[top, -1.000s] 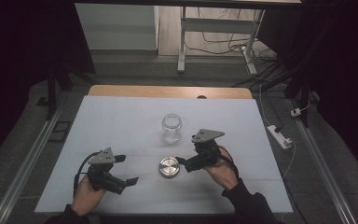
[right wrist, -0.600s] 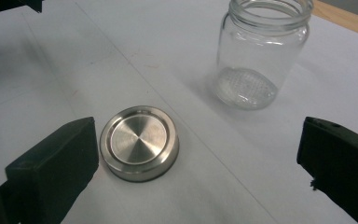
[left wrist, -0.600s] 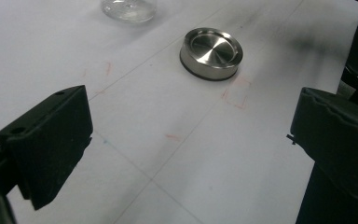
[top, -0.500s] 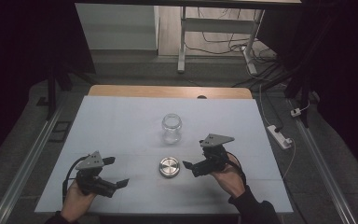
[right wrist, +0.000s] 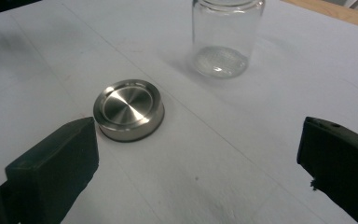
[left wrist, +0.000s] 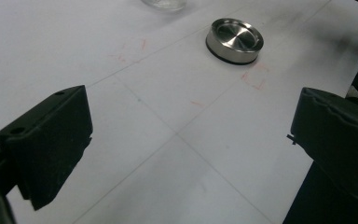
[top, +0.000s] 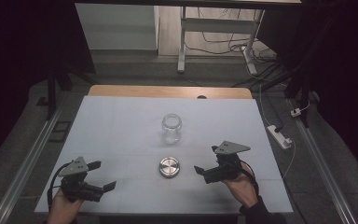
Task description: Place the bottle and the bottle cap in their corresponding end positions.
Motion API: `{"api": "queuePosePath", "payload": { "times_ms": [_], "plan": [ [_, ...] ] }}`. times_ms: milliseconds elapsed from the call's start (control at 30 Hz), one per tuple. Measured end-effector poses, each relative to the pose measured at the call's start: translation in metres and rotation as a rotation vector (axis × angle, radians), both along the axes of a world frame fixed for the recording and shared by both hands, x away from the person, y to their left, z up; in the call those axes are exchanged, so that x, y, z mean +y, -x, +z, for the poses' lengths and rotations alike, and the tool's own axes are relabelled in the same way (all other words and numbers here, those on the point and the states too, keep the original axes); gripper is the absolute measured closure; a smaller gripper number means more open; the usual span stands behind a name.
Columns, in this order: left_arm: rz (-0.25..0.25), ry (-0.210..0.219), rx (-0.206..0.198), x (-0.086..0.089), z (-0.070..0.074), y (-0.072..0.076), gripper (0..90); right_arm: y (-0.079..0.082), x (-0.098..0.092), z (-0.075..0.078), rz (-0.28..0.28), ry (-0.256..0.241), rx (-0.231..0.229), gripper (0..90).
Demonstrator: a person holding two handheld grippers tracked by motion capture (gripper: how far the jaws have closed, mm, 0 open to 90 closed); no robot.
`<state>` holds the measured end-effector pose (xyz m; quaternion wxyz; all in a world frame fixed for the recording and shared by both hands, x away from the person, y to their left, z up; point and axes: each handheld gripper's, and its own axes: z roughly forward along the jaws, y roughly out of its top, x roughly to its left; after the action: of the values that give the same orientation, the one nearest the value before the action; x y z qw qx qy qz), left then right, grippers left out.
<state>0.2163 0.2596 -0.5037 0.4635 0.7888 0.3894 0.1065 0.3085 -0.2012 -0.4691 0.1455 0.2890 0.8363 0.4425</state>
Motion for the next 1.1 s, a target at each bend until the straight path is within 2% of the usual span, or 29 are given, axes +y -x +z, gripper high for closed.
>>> {"api": "queuePosePath", "payload": {
  "times_ms": [267, 600, 800, 933, 1100],
  "plan": [
    [0.049, 0.012, 0.007, 0.015, -0.003, 0.011, 0.0, 0.011, -0.020, 0.000, -0.043, -0.003, -0.010, 0.0],
    [0.110, 0.023, 0.016, 0.032, -0.007, 0.023, 0.0, 0.028, -0.051, -0.001, -0.128, -0.008, -0.023, 0.0],
    [0.137, 0.017, 0.024, 0.038, -0.011, 0.027, 0.0, 0.037, -0.067, -0.006, -0.174, 0.015, -0.017, 0.0],
    [0.153, 0.017, 0.031, 0.042, -0.013, 0.030, 0.0, 0.042, -0.074, -0.010, -0.196, 0.046, -0.014, 0.0],
    [0.171, 0.015, 0.042, 0.047, -0.016, 0.034, 0.0, 0.049, -0.083, -0.015, -0.216, 0.062, 0.004, 0.0]
  ]
}}
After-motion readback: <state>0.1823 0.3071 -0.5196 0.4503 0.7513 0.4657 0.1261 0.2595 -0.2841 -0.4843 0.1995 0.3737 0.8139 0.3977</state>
